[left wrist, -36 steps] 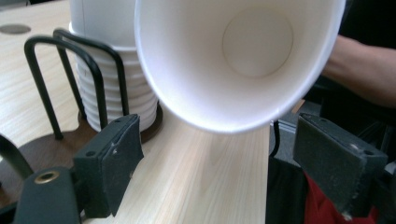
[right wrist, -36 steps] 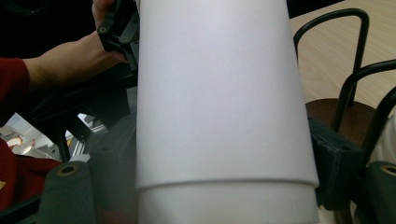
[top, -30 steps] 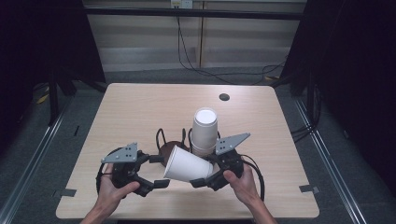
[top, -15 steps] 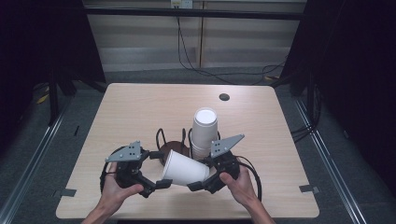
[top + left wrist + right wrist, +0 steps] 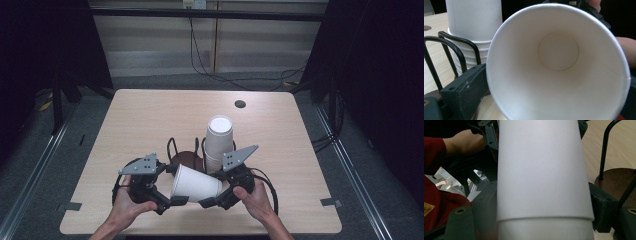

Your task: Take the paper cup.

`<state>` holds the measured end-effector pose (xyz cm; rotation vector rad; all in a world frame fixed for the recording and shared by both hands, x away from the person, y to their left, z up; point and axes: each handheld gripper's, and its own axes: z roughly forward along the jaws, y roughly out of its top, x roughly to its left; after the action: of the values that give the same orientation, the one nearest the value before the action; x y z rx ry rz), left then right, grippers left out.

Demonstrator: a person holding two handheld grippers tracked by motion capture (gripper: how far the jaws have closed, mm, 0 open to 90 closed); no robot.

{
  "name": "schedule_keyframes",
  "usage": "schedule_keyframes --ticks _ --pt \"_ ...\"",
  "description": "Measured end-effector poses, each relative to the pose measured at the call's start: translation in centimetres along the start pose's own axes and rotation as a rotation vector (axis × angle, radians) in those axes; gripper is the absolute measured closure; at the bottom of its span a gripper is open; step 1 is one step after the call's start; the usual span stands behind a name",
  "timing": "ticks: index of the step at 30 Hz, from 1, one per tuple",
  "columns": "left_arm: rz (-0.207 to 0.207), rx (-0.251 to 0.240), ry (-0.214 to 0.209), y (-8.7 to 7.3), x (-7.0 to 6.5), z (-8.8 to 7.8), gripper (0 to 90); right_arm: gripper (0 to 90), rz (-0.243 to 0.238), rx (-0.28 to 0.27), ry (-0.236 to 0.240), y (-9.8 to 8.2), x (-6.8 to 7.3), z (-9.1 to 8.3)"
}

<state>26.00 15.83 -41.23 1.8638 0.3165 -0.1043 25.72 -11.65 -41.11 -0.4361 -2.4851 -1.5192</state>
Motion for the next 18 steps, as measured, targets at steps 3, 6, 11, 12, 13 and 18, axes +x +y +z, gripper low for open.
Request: schedule_keyframes --ticks 3,6,11,12,13,18 --pt "-0.007 -0.009 -0.008 0.04 -0.08 0.10 4.1 23.9 0.000 -0.002 0.006 0.00 -0.02 0.05" --pt "-0.011 -0.025 -0.013 0.11 0.04 0.29 4.4 23.9 0.000 -0.004 0.007 -0.06 -0.13 0.11" --pt "-0.022 -0.019 -0.034 0.10 0.36 0.31 5.5 23.9 0.000 0.001 0.007 -0.12 -0.30 0.02" --pt "-0.026 -0.019 -0.034 0.12 0.38 0.22 6.2 23.9 -0.003 0.005 0.004 -0.12 -0.29 0.04" --pt "-0.029 -0.022 -0.041 0.15 0.42 0.09 6.8 23.9 -0.004 0.002 0.006 -0.13 -0.29 0.04" --pt "-0.031 -0.031 -0.058 0.64 0.24 -0.41 9.7 23.0 -0.025 -0.021 -0.004 -0.10 0.06 0.00"
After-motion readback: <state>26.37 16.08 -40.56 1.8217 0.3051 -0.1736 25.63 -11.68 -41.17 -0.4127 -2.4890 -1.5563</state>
